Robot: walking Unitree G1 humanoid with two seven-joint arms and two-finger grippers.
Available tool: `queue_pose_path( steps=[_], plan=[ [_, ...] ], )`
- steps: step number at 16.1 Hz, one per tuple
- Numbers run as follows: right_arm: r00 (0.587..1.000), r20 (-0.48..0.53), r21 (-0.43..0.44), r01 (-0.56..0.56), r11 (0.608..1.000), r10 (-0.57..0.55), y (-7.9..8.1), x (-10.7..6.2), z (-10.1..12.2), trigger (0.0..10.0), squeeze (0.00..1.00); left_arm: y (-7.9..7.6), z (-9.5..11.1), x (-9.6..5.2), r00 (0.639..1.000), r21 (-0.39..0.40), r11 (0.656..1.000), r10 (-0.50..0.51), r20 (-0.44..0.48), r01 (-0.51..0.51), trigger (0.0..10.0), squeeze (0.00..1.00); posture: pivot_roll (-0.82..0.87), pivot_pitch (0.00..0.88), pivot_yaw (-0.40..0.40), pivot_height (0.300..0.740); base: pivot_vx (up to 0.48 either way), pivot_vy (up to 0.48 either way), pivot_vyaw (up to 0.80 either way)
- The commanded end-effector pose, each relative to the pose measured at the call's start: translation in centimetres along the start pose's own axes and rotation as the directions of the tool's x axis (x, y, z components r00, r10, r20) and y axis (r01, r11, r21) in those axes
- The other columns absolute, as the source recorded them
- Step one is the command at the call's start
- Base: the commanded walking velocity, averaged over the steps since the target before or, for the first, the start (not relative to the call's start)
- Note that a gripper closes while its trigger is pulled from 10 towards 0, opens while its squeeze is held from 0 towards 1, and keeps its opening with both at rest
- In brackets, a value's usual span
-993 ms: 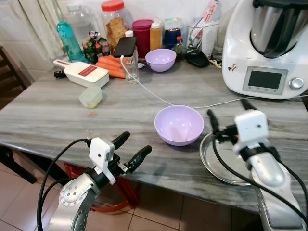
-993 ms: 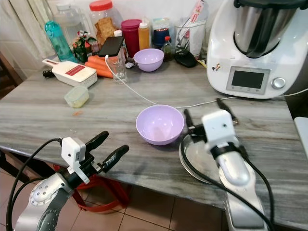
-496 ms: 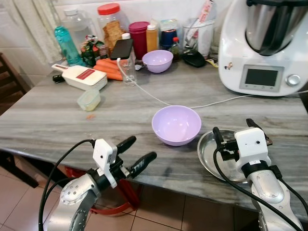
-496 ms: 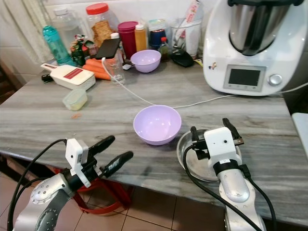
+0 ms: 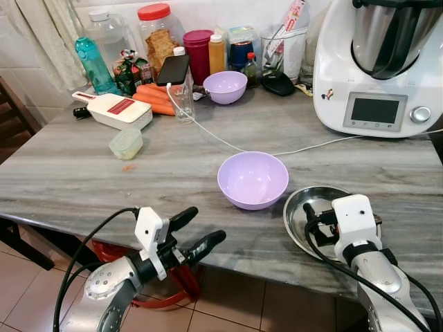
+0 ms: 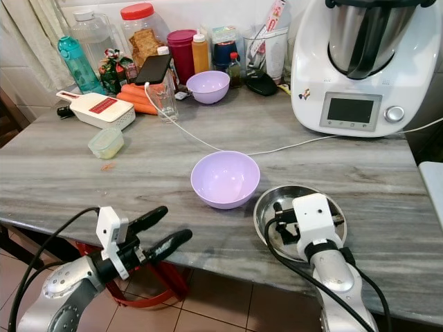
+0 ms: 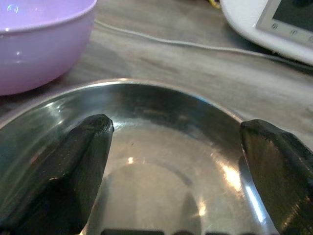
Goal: Setting the table
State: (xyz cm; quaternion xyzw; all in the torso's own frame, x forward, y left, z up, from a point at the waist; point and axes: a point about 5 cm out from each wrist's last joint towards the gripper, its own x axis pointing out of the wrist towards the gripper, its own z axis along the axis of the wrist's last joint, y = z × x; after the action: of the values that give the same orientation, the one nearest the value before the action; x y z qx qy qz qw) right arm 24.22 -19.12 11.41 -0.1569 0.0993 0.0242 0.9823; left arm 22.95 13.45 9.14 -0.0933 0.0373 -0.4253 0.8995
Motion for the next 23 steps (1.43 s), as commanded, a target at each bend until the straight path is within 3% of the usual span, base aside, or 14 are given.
queue_pose_path(
  steps=[1, 4, 8, 9, 10, 11, 12, 23],
  plan=[
    [0.999, -0.022, 0.037, -0.031, 0.999, 0.032, 0.6, 0.0, -0.1, 10.0, 1.00, 0.0, 0.1, -0.5, 1.000, 0.001, 1.000, -0.016, -0.016, 0.017, 10.0, 0.00, -0.13, 0.049, 0.110, 0.740, 0.000, 0.000, 0.00],
    [0.996, -0.056, 0.091, -0.067, 0.994, 0.072, 1.0, 0.1, -0.4, 10.0, 1.00, -0.1, 0.0, -0.7, 0.999, -0.004, 0.999, -0.034, -0.030, 0.034, 10.0, 0.00, -0.13, 0.051, 0.110, 0.740, 0.000, 0.000, 0.00],
    [0.990, -0.074, 0.131, -0.110, 0.985, 0.120, 1.6, 0.4, -0.4, 10.0, 0.57, -0.2, -0.1, -0.8, 0.998, -0.005, 0.999, -0.044, -0.041, 0.044, 10.0, 0.00, -0.13, 0.050, 0.111, 0.740, 0.000, 0.000, 0.00],
    [0.988, -0.081, 0.147, -0.117, 0.982, 0.130, 1.7, 0.4, -0.5, 10.0, 0.53, -0.1, -0.2, -0.8, 0.998, -0.006, 0.999, -0.044, -0.043, 0.044, 10.0, 0.00, -0.13, 0.050, 0.111, 0.740, 0.000, 0.000, 0.00],
    [0.986, -0.087, 0.164, -0.124, 0.979, 0.139, 1.9, 0.4, -0.5, 10.0, 0.39, -0.1, -0.3, -1.0, 0.998, -0.006, 0.999, -0.043, -0.046, 0.043, 10.0, 0.00, -0.12, 0.049, 0.107, 0.740, 0.000, 0.000, 0.00],
    [0.984, -0.090, 0.176, -0.133, 0.975, 0.151, 2.0, 0.5, -0.5, 10.0, 0.11, -0.1, -0.3, -1.0, 0.998, -0.005, 0.999, -0.042, -0.048, 0.042, 10.0, 0.00, -0.12, 0.049, 0.107, 0.740, 0.000, 0.000, 0.00],
    [0.983, -0.090, 0.181, -0.141, 0.973, 0.159, 2.2, 0.6, -0.4, 10.0, 0.00, -0.1, -0.4, -1.0, 0.998, -0.005, 0.999, -0.043, -0.050, 0.042, 10.0, 0.00, -0.12, 0.048, 0.105, 0.740, 0.000, 0.000, 0.00],
    [0.971, -0.036, 0.259, -0.218, 0.941, 0.235, 3.3, 0.5, 0.7, 10.0, 0.00, -0.3, -0.2, -0.9, 0.997, 0.004, 0.999, -0.047, -0.057, 0.047, 10.0, 0.00, -0.11, 0.044, 0.103, 0.740, 0.000, 0.000, 0.00]
  ],
)
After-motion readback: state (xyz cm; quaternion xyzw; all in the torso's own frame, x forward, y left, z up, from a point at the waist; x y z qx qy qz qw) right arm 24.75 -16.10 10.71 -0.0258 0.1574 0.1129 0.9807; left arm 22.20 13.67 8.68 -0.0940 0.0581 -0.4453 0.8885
